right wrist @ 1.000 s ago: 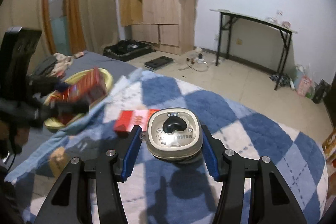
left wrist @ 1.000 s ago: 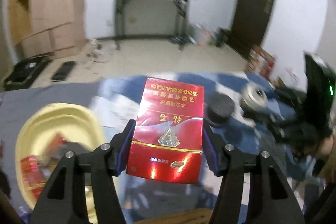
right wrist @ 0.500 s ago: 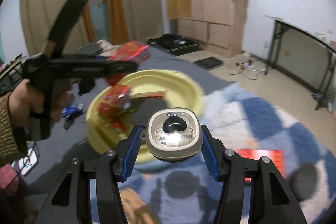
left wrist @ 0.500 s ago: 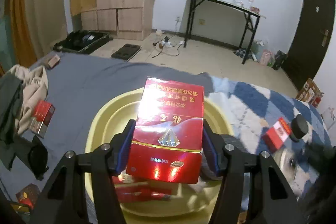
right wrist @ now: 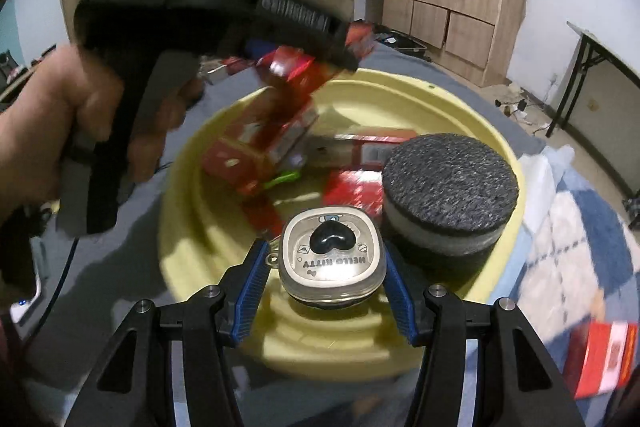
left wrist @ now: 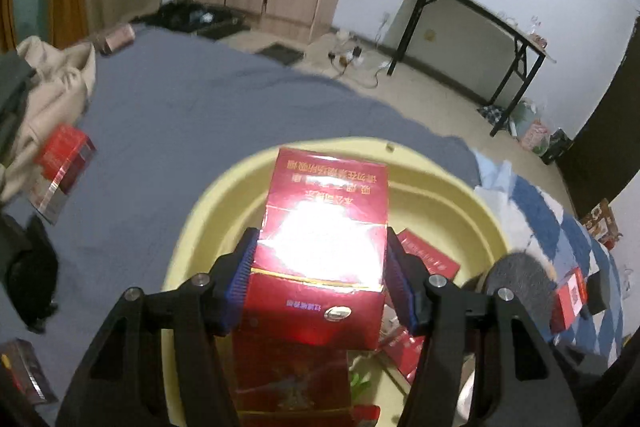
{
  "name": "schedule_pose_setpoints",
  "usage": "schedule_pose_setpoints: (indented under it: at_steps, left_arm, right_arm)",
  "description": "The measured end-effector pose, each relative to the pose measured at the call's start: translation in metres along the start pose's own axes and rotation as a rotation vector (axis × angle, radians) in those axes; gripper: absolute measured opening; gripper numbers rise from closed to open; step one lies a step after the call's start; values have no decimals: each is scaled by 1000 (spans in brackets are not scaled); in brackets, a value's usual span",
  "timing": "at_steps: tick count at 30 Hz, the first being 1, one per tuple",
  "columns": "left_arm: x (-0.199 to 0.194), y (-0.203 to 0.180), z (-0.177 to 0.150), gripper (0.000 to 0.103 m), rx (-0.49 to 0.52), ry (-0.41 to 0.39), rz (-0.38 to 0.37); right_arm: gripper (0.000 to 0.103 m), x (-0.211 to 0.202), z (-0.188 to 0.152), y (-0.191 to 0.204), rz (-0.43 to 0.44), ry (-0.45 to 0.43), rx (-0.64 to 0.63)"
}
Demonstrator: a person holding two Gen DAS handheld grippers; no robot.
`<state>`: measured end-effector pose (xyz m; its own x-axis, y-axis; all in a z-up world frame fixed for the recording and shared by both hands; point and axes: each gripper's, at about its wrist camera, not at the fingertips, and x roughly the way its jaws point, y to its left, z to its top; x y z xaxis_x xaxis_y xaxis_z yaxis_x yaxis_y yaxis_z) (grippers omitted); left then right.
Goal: Organize rigid objects
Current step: 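Carry the red pack and silver canister into the yellow tray and open both tools, then move both tools back to the red-and-white pack and black foam puck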
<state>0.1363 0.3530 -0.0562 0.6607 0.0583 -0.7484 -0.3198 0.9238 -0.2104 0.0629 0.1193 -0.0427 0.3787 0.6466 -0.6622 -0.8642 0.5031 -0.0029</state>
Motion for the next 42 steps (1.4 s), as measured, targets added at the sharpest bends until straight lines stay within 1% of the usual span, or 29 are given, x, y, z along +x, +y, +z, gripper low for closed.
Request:
schedule_pose_setpoints:
  at_steps: [1,3,4,8,9,10,11,12,13,14,15,16,17,19,21,23,25,26,28,31,32,33,34,35,36,40,42]
  left_arm:
    - [4,-3,-1,58,14,10,8]
    - [12,-8,-3,58,29,47,-9]
    - [17,-10,-4,58,41,64,5]
    - [17,-11,-8,59,42,34,24]
    - [17,-11,-8,62,43,35,28]
    - [16,-11,-7,74,40,41,29]
    - [14,-11,-7,82,35,44,33]
    - [10,-11,-6,92,24,37,32]
    - [7,-8,-7,94,14,34,25]
    - [4,-5,-4,95,-1,51,2]
    - [-1,-5,-1,99,0,83,-27]
    - [-8,-9,2,103,16,95,-31]
    - [-17,-12,5,103,38,83,-21]
    - [-42,-28,12,103,85,43,-10]
    - [-65,-47,16,103,112,24,-42]
    - [-87,-71,11,103,165,11,-72]
    - [-111,-98,-5,103,240,22,-118]
    - [-119,-106,-13,103,252,30,-134]
    - [-139,-124,-35,103,263,39,-163]
    - [-161,-146,-67,103,258,64,-217]
    - [-167,-152,-75,103,269,64,-217]
    - [-172,-160,-81,103,288,61,-208]
    - [-179,-170,-89,103,315,57,-183]
    - [-183,-178,-95,103,327,56,-170]
    - [-186,-181,-96,103,332,54,-171]
    - [-204,-191,-115,103,290,37,-198]
    - [-204,-202,-127,103,321,42,-210]
  right_arm:
    - [54,3,3,-2,-6,5,-2]
    - [54,18,12,-4,-19,22,-9]
    - [54,22,13,-4,-23,29,-13]
    - [55,29,16,-7,-7,13,19]
    - [55,29,16,-7,-7,10,23]
    - [55,29,15,-7,-8,9,22]
    - [57,26,14,-8,-9,7,21]
    - [61,23,12,-8,-10,6,21]
    - [76,22,11,-9,-10,5,20]
    - [94,22,11,-10,-8,2,23]
    - [98,18,10,-11,-6,-8,30]
    - [99,11,8,-10,-4,-17,44]
    - [100,4,7,-10,1,-21,69]
    - [103,-17,-4,-10,12,-39,123]
    - [103,-50,-24,-8,1,-84,160]
    - [103,-80,-45,-9,-32,-107,190]
    - [103,-114,-68,-16,-75,-120,232]
    - [103,-135,-81,-22,-96,-132,256]
    - [103,-180,-107,-34,-172,-138,303]
    - [103,-238,-135,-46,-270,-120,346]
    - [103,-254,-146,-50,-302,-100,363]
    - [103,-268,-155,-54,-312,-85,382]
    - [103,-280,-164,-57,-325,-80,398]
    - [103,-293,-172,-59,-359,-79,418]
    - [103,-305,-178,-57,-385,-89,435]
    - [103,-336,-198,-57,-415,-164,493]
    - [103,-342,-203,-56,-447,-167,502]
